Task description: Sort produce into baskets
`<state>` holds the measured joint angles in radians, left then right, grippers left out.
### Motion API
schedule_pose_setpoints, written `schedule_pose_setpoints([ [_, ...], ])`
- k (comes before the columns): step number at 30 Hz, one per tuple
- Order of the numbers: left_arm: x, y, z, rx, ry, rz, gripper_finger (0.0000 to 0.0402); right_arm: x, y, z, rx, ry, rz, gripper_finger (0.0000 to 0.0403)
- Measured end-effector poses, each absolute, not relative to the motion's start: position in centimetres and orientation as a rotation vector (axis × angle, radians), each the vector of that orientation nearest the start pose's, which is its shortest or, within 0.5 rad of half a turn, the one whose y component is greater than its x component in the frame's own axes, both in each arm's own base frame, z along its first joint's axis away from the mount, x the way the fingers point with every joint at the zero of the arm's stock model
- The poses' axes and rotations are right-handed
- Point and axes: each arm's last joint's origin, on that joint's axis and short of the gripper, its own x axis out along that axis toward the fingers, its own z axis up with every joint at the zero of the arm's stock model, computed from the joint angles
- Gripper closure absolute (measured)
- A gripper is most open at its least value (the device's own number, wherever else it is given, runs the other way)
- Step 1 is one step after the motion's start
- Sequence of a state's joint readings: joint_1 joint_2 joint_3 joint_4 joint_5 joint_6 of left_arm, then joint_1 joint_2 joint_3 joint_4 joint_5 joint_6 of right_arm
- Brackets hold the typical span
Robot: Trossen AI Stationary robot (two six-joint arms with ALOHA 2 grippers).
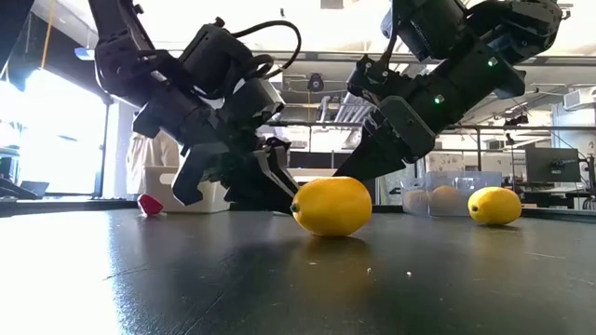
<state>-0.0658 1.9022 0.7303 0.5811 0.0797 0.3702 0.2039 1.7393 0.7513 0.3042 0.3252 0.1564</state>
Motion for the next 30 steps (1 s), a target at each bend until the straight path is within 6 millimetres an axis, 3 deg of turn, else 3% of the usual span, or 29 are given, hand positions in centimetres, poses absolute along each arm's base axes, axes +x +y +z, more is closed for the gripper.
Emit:
schedule_pose_setpoints([
  [8,33.6,-2.5,9.6,0.388,0.550,-0.285,0.0338,31.8,5.6,13.2,-0.029,0.649,-0.168,0.0203],
  [16,33.7,-2.6,9.7,0.403,0.524,-0.295,0.0394,31.8,5.6,13.2,-0.029,0.649,-0.168,0.0203],
  [22,33.7,-2.6,9.7,0.405,0.528,-0.295,0.0400,31.8,5.6,13.2,-0.029,0.649,-0.168,0.0203],
  [30,32.3,-1.0,10.9,0.402,0.568,-0.155,0.0401,31.7,5.6,13.1,-0.034,0.666,-0.170,0.0203],
])
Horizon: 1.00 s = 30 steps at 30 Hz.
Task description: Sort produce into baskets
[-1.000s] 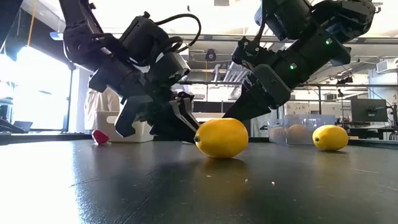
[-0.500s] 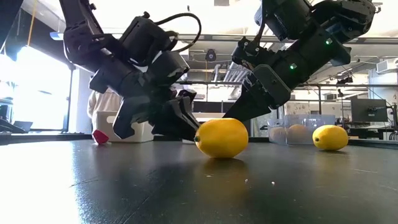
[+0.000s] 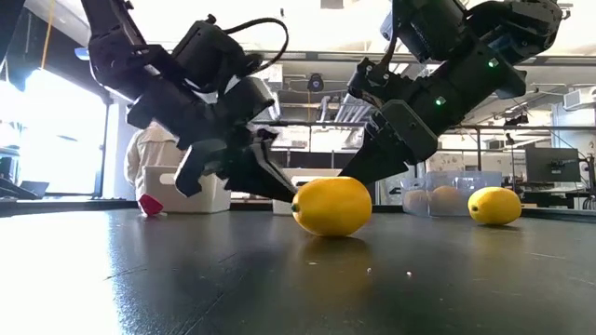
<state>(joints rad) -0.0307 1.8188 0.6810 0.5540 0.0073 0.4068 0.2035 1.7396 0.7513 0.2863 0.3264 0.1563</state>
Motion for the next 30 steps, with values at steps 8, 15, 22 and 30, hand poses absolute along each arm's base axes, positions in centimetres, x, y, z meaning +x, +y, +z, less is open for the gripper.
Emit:
schedule_pose_setpoints([
  [8,28.0,2.9,14.0,0.316,0.563,0.127,0.0401,31.7,5.6,13.0,-0.036,0.671,-0.173,0.0203],
  [15,23.7,5.8,17.6,0.255,0.488,0.453,0.0401,31.7,5.6,13.0,-0.034,0.670,-0.173,0.0203],
  [22,20.0,8.0,19.5,0.201,0.564,0.825,0.0401,31.7,5.6,13.0,-0.016,0.669,-0.175,0.0203],
  [30,17.0,10.5,18.5,0.045,0.718,1.004,0.0401,31.7,5.6,13.0,-0.016,0.669,-0.175,0.0203],
])
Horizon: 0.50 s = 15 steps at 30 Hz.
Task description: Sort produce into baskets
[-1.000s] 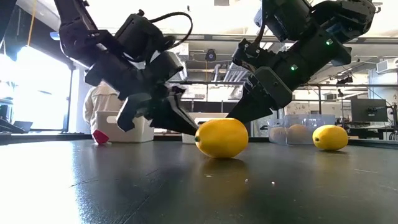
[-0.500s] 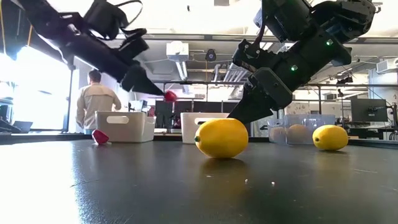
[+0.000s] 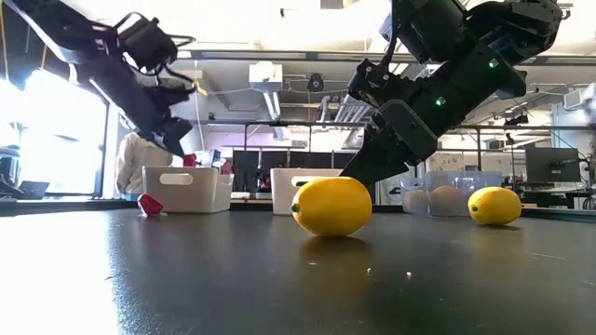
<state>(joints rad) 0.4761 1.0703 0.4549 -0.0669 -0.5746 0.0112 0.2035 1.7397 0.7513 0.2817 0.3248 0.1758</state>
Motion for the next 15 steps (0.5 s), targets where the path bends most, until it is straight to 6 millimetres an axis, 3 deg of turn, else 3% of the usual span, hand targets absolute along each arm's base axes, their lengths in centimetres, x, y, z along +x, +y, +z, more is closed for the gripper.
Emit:
schedule_pose_setpoints([
  [7,16.4,12.3,17.7,-0.024,0.754,0.980,0.0395,31.7,5.6,13.0,-0.013,0.668,-0.177,0.0203],
  [15,16.3,12.5,17.6,-0.022,0.763,0.965,0.0342,31.7,5.6,13.0,-0.013,0.668,-0.177,0.0203],
])
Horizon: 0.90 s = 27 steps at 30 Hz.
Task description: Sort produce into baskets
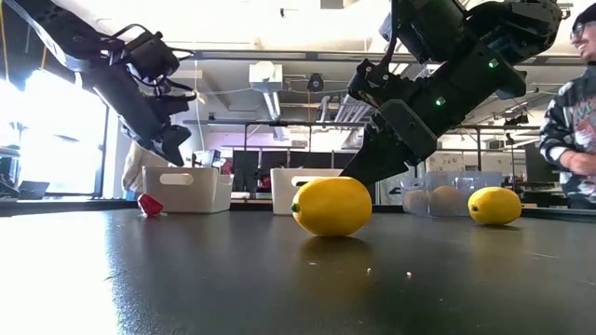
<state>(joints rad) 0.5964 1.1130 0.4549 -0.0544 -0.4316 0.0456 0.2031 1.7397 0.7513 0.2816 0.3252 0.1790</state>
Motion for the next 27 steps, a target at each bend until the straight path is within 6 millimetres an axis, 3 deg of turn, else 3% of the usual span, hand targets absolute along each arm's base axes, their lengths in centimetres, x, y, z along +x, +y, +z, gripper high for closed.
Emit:
schedule_pose_setpoints([
  [5,16.3,12.5,17.7,-0.010,0.768,0.945,0.0297,31.7,5.6,13.0,-0.013,0.668,-0.177,0.0203],
  [9,16.8,12.1,17.8,0.039,0.760,0.911,0.0290,31.7,5.6,13.0,-0.013,0.666,-0.190,0.0203],
  [17,19.0,9.9,18.8,0.107,0.590,0.793,0.0357,31.6,5.4,13.0,-0.041,0.666,-0.235,0.0203],
  [22,19.0,7.8,17.2,0.138,0.453,0.686,0.0396,31.6,5.4,13.0,-0.040,0.674,-0.227,0.0204],
  [27,18.5,5.9,15.5,0.114,0.410,0.530,0.0399,31.6,5.4,12.9,-0.038,0.678,-0.218,0.0235],
])
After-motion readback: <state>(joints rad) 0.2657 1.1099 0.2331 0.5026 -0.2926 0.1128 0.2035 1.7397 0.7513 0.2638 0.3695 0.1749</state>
